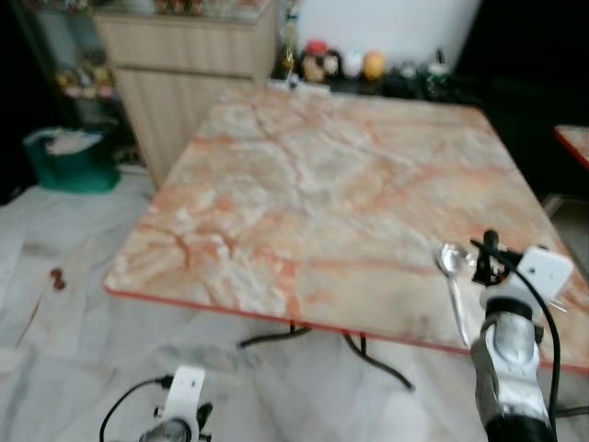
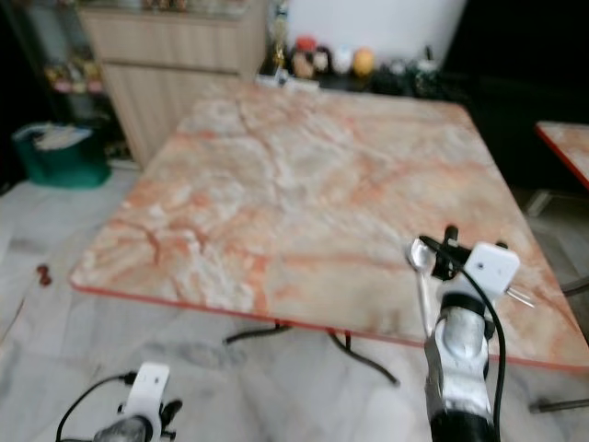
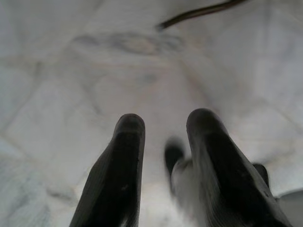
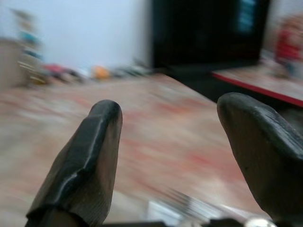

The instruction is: Setting the table

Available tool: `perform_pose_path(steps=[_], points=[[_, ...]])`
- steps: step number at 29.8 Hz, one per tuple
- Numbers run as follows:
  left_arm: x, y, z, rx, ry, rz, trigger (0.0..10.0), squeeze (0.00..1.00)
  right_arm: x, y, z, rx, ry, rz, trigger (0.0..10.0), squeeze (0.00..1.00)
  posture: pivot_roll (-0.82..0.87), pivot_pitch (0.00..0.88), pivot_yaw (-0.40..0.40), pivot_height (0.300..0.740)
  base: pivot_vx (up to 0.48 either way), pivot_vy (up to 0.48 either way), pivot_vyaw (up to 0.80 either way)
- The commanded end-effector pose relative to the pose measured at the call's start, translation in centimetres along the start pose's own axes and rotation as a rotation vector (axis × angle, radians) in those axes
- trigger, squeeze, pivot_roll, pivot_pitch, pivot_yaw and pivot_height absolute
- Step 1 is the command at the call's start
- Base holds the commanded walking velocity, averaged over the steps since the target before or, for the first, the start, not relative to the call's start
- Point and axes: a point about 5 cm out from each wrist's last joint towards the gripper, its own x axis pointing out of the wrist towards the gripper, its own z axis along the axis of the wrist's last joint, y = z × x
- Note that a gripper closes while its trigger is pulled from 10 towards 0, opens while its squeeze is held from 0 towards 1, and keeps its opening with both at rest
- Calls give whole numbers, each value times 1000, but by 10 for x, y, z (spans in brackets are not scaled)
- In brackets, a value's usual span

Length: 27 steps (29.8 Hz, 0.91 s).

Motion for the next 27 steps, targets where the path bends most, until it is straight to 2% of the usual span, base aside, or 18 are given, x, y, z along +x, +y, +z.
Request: perform_pose_path(steps=[1, 7, 10, 15, 16, 20, 22, 27], points=[[-2, 2, -9, -18, 34, 2, 10000, 0, -5, 1, -2, -8, 6, 12, 10000, 0, 89, 0, -58, 740, 0, 0, 0], [-2, 2, -9, -13, 38, 5, 10000, 0, -10, 1, -7, -11, 41, 28, 10000, 0, 86, 0, -58, 740, 0, 0, 0], [-2, 3, -10, -13, 42, 9, 10000, 0, -27, -2, -9, -26, 79, 48, 10000, 0, 82, 0, -57, 740, 0, 0, 0], [-2, 4, -11, -8, 44, 10, 10000, 0, -43, -7, -8, -60, 118, 64, 10000, 0, 75, 0, -55, 740, 0, 0, 0], [-2, 4, -11, -5, 45, 10, 10000, 0, -52, -11, -5, -63, 131, 67, 10000, 996, 71, 0, -55, 740, 0, 0, 0], [-2, 3, -11, -2, 46, 8, 10000, 0, -62, -16, -3, -96, 169, 63, 10000, 1000, 67, 0, -54, 740, 0, 0, 0], [-2, 2, -10, 1, 44, 5, 10000, 0, -71, -22, -4, -127, 251, 54, 10000, 1000, 65, 0, -54, 740, 0, 0, 0], [-1, 1, -8, 5, 42, 1, 10000, 0, -71, -26, -4, -132, 298, 60, 10000, 1000, 55, 0, -50, 740, 0, 0, 0]])
